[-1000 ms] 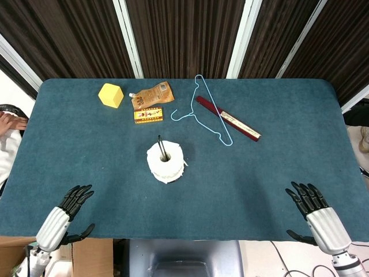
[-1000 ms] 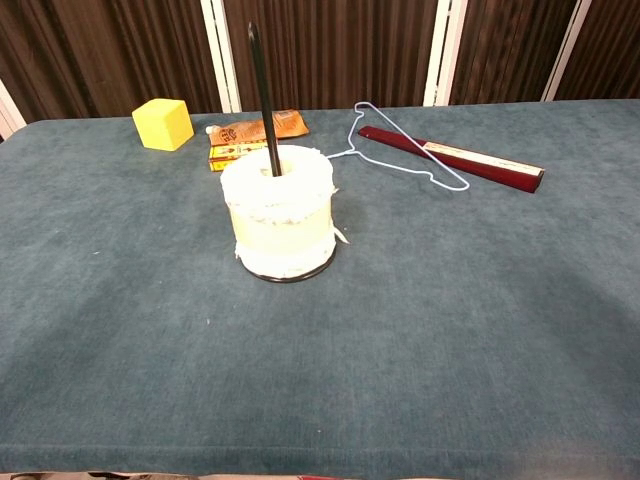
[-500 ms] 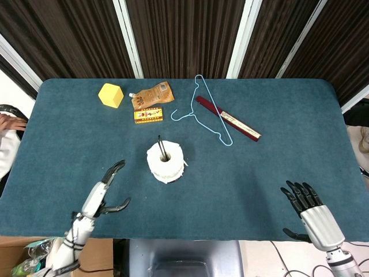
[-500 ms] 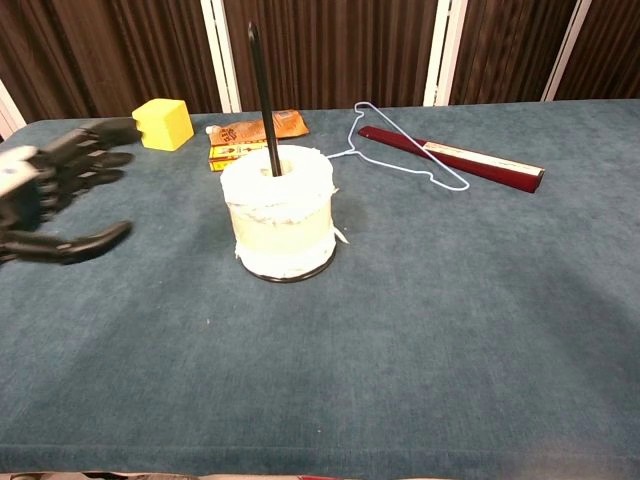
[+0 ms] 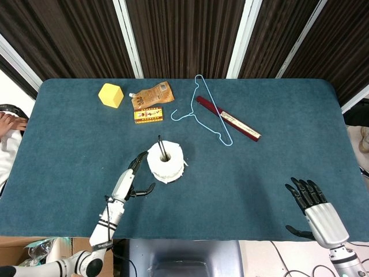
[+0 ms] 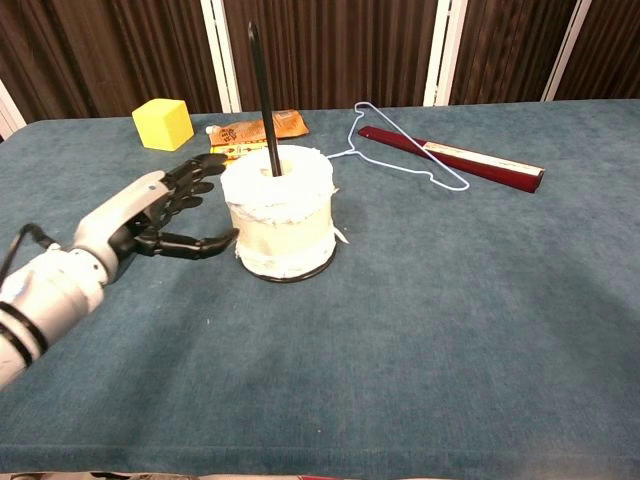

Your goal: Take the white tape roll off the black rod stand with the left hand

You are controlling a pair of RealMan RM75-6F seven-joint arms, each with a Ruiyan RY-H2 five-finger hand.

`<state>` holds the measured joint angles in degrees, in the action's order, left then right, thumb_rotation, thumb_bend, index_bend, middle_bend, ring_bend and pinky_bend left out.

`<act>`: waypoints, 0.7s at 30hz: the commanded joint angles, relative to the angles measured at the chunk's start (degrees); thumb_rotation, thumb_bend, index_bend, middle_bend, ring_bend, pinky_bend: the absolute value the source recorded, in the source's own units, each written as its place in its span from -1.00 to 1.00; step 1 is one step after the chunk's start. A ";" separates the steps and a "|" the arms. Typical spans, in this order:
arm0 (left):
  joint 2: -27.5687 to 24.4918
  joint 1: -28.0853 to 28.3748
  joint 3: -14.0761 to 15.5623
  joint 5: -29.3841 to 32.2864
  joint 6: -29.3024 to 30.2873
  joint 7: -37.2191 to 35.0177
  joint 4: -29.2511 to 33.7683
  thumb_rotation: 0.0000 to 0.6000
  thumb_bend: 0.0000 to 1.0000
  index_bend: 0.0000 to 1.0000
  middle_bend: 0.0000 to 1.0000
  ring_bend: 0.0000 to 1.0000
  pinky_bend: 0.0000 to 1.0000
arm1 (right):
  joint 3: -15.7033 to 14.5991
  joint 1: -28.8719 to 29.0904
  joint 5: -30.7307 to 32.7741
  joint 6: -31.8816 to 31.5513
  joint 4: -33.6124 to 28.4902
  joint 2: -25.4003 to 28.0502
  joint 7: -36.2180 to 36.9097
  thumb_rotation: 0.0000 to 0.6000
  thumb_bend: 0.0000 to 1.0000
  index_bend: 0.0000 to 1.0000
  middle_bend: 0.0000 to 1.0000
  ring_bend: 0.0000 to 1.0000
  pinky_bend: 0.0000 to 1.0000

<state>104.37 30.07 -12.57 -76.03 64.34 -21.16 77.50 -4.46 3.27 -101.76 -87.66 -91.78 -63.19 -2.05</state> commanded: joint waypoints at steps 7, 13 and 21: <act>4.31 3.14 -4.37 5.46 -3.22 1.61 -2.00 1.00 -0.32 -1.00 -1.00 -1.00 -0.95 | 0.15 -0.36 0.12 -1.34 0.33 0.61 2.06 1.00 -0.87 -1.00 -1.00 -1.00 -1.00; 5.66 4.92 -6.63 9.45 -5.84 3.45 -1.87 1.00 -0.33 -1.00 -1.00 -1.00 -0.86 | 0.21 -0.55 0.19 -1.97 0.63 0.98 3.30 1.00 -0.87 -1.00 -1.00 -1.00 -1.00; 7.04 6.19 -8.37 12.71 -5.76 7.00 -2.16 1.00 -0.29 -0.99 -0.97 -0.54 -0.25 | 0.10 -0.73 0.03 -2.54 0.95 1.47 4.61 1.00 -0.87 -1.00 -1.00 -1.00 -1.00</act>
<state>110.95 36.03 -20.68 -63.49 58.19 -14.55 75.77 -4.34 2.55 -101.72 -90.18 -90.84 -61.75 2.54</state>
